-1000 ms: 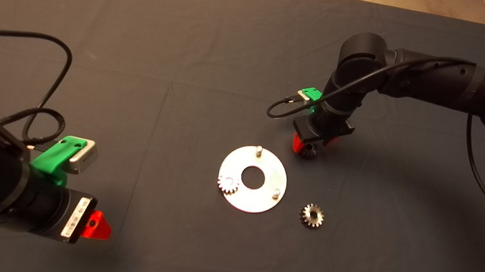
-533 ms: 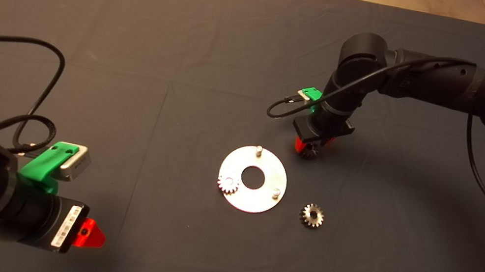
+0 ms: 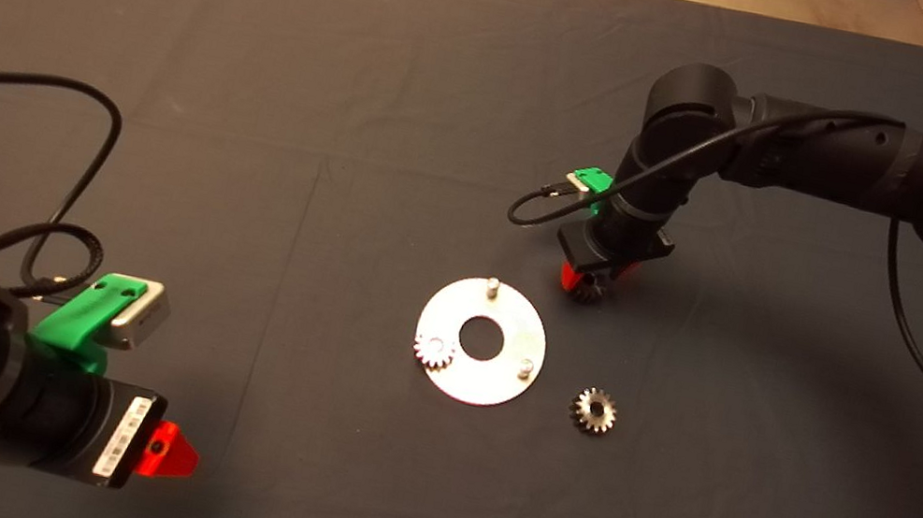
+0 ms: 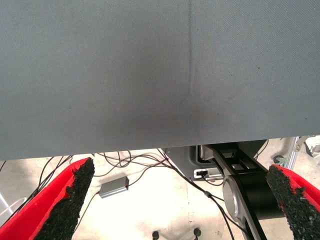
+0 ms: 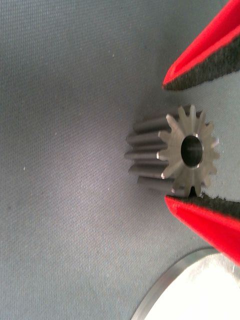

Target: Install three planetary gears onto the carrier pins

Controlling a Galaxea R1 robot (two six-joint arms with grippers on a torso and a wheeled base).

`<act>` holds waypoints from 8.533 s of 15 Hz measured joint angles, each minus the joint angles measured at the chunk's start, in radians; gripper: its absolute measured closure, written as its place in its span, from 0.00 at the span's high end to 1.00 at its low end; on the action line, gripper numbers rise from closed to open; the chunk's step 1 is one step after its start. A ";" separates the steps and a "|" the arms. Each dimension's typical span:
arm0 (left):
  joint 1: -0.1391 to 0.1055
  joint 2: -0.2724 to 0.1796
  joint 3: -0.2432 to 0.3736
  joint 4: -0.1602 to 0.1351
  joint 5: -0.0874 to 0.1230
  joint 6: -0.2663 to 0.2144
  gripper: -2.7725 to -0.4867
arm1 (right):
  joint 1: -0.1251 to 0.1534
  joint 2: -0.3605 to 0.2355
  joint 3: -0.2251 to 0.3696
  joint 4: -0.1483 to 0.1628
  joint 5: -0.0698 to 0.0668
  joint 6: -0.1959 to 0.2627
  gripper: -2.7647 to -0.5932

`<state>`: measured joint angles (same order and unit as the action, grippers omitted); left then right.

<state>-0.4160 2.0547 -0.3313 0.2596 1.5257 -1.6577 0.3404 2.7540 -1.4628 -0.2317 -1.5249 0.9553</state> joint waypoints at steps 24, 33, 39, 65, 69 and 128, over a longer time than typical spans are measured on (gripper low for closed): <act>0.000 0.000 0.000 -0.001 0.000 -0.001 0.87 | -0.016 -0.006 0.034 -0.012 0.001 0.004 0.23; 0.000 0.001 0.020 -0.005 0.000 -0.018 0.87 | -0.016 -0.006 0.035 -0.013 0.001 0.004 0.21; 0.000 0.020 0.022 -0.006 0.001 -0.025 0.87 | -0.003 -0.006 0.043 -0.013 -0.001 0.004 0.21; 0.000 0.043 0.022 -0.006 0.000 -0.028 0.87 | 0.064 0.132 0.090 -0.011 -0.005 0.015 0.21; 0.000 0.043 0.022 -0.006 0.000 -0.029 0.87 | 0.064 0.146 0.087 -0.011 -0.005 0.015 0.21; 0.000 0.046 0.022 -0.006 0.000 -0.028 0.87 | 0.013 0.211 0.002 -0.007 0.002 0.014 0.21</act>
<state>-0.4162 2.1004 -0.3094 0.2538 1.5260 -1.6857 0.3536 2.9651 -1.4604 -0.2385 -1.5226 0.9689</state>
